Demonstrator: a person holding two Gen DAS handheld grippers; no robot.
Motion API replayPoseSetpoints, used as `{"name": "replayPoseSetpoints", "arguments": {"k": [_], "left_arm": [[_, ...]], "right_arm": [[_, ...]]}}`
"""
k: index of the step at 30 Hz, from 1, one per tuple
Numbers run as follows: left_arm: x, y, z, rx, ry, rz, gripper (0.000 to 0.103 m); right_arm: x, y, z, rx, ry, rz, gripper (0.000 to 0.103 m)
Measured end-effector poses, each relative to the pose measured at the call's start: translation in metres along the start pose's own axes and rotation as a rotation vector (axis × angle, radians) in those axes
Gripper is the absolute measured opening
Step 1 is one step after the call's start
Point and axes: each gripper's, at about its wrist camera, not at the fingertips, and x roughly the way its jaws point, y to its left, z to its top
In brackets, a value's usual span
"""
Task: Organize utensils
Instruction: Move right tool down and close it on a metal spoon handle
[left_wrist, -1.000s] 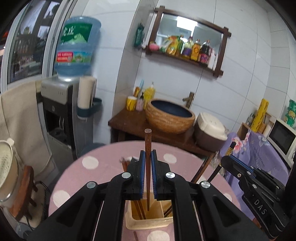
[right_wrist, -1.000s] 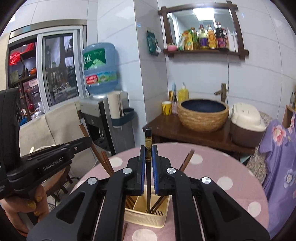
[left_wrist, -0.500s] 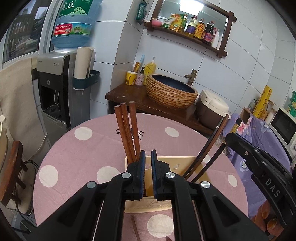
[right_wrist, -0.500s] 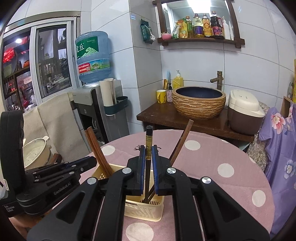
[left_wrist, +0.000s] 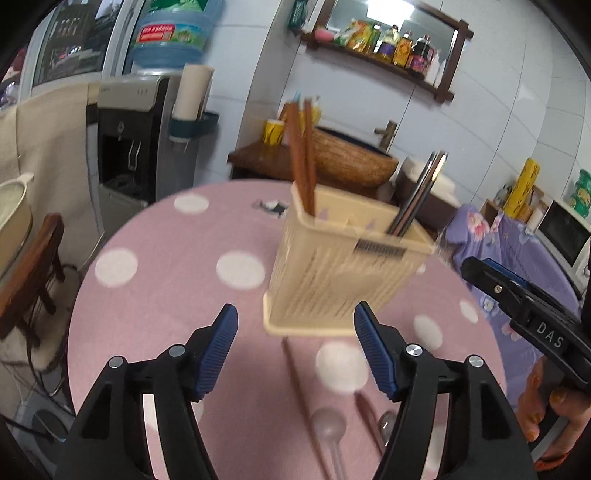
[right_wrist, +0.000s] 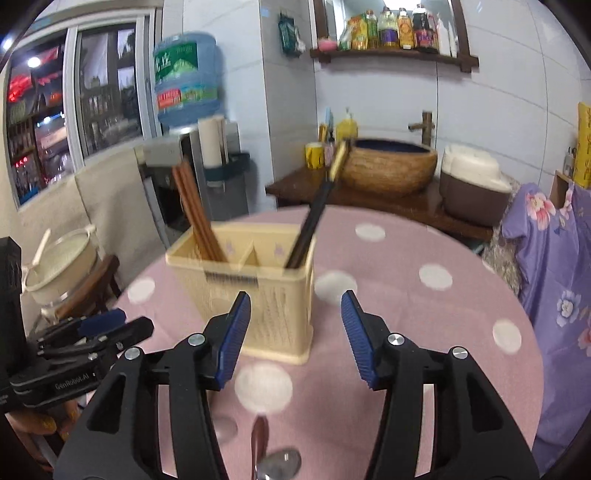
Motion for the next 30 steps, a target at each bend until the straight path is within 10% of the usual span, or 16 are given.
{"name": "replayPoseSetpoints", "arguments": {"k": [12,30], "left_arm": [[0.004,0.015,-0.067,0.016,0.099,0.079,0.065],[0.000,0.018,-0.088,-0.014,0.126,0.071,0.065]], "right_arm": [[0.018,0.009,-0.123,0.059,0.307,0.029,0.052],[0.011,0.017,-0.147,0.099,0.345,0.038,0.051]]}}
